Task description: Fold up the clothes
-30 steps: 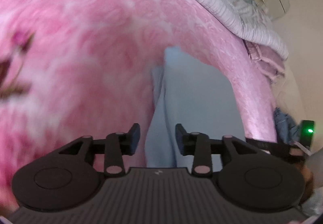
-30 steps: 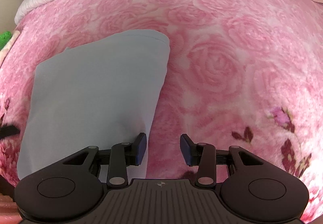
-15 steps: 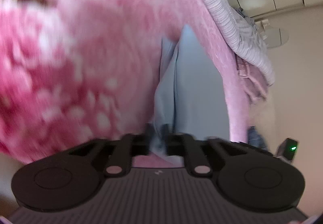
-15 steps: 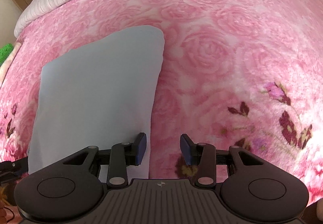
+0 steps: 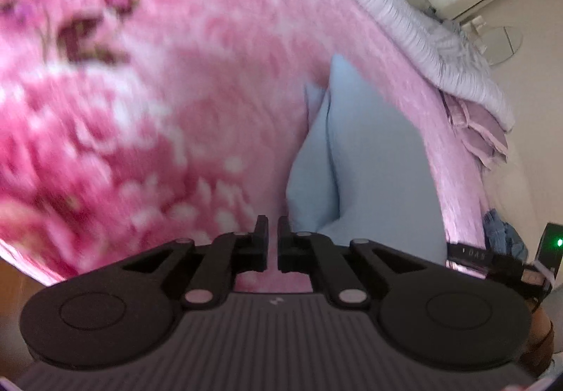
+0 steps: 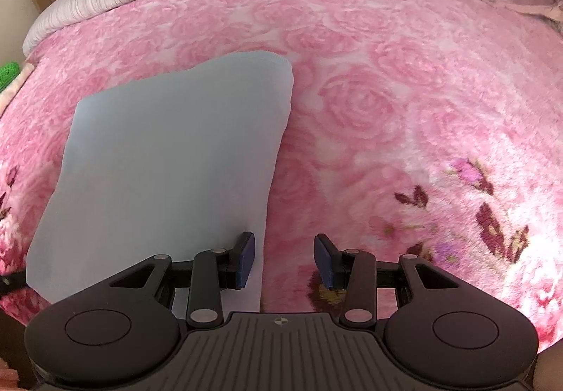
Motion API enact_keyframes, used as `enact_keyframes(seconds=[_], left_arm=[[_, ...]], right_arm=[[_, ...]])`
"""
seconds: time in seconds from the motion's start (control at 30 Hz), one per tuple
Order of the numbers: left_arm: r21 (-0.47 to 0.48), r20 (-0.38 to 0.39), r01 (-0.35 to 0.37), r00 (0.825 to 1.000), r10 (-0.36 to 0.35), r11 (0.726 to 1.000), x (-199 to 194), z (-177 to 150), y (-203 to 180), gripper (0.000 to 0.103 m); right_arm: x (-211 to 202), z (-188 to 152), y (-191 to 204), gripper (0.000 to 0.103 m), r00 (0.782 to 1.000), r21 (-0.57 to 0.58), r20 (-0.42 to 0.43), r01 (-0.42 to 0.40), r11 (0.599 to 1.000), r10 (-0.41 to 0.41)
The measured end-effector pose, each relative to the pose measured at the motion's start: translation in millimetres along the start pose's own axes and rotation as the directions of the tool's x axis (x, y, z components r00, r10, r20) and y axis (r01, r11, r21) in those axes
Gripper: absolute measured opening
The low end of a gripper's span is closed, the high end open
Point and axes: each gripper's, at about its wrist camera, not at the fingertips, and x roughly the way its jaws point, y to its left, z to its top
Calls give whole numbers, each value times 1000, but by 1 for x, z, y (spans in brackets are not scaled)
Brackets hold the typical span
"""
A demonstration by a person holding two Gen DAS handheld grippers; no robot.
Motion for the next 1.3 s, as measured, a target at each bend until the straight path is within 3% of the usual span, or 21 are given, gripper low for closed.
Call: enact_keyframes(seconds=[0.17, 0.37, 0.5, 0.63, 0.73, 0.83, 0.97, 1.17, 1.3], left_arm=[[89, 67, 45, 996, -51, 995, -16, 13, -32, 2], [249, 11, 8, 1000, -11, 968, 18, -14, -76, 9], [339, 27, -81, 997, 77, 937, 34, -31, -86, 10], [371, 18, -98, 995, 99, 923, 37, -35, -89, 10], [345, -22, -75, 996, 87, 936, 36, -17, -89, 11], [353, 17, -70, 998, 68, 933, 28, 11, -93, 11], [388, 52, -72, 997, 56, 919, 39, 52, -103, 11], [449, 29, -71, 997, 66, 891, 93, 97, -122, 11], [479, -19, -90, 993, 113, 873, 135, 110, -123, 10]], right_arm=[[-24, -7, 1, 42, 996, -11, 86, -27, 1000, 28], [-51, -24, 6, 42, 968, -36, 174, -180, 983, 183], [-35, -42, 18, 42, 972, -63, 121, -196, 978, 203], [-15, -50, 25, 42, 982, -97, 102, -150, 984, 159], [-22, -37, 25, 42, 986, -109, 42, -155, 982, 161], [-36, -20, 14, 42, 983, -102, 52, -173, 980, 178], [-37, 20, 3, 42, 978, -131, 150, -127, 983, 146], [8, 80, -7, 42, 971, -156, 179, -132, 979, 159], [48, 104, -7, 42, 973, -148, 137, -167, 975, 187]])
